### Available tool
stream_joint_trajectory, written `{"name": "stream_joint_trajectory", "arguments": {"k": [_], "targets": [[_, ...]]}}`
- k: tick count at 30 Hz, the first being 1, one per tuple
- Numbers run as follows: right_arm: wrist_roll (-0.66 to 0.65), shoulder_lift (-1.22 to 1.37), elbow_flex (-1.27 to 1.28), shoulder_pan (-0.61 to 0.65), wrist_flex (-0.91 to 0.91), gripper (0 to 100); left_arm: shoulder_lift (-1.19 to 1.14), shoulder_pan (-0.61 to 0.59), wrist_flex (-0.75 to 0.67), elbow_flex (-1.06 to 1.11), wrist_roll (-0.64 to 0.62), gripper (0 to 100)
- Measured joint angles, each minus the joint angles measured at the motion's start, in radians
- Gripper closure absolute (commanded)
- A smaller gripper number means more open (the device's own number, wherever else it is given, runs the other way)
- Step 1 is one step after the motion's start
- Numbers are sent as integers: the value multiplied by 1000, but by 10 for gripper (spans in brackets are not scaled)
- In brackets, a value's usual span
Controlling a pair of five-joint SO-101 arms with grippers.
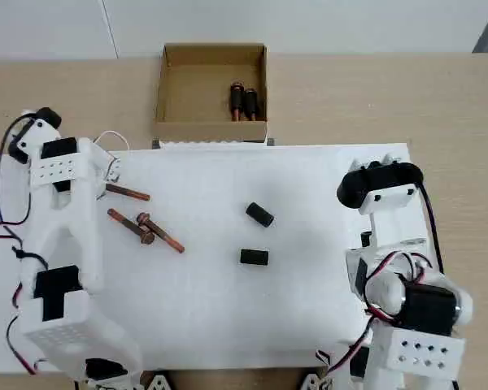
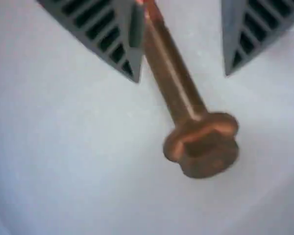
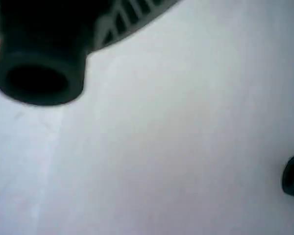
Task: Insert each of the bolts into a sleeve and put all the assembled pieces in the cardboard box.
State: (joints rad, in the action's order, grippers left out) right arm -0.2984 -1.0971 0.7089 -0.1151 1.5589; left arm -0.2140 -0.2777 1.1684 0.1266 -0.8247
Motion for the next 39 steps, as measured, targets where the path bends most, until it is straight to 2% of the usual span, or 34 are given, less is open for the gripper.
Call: {"name": "stream_joint_trajectory", "arguments": {"k": [12, 17, 24, 29, 35, 39], "targets": [[0, 0, 0, 0, 0, 995, -137, 5, -63, -20, 0, 897], [0, 0, 0, 0, 0, 995, -163, 8, -61, -58, 0, 998], [0, 0, 0, 0, 0, 995, -167, 8, -49, -87, 0, 995], [0, 0, 0, 0, 0, 995, -169, 23, 61, -195, 0, 995], [0, 0, -52, -3, 18, 995, -161, 107, 287, -417, 2, 995], [0, 0, -77, -2, 54, 995, -74, 157, 362, -460, 3, 995]]}}
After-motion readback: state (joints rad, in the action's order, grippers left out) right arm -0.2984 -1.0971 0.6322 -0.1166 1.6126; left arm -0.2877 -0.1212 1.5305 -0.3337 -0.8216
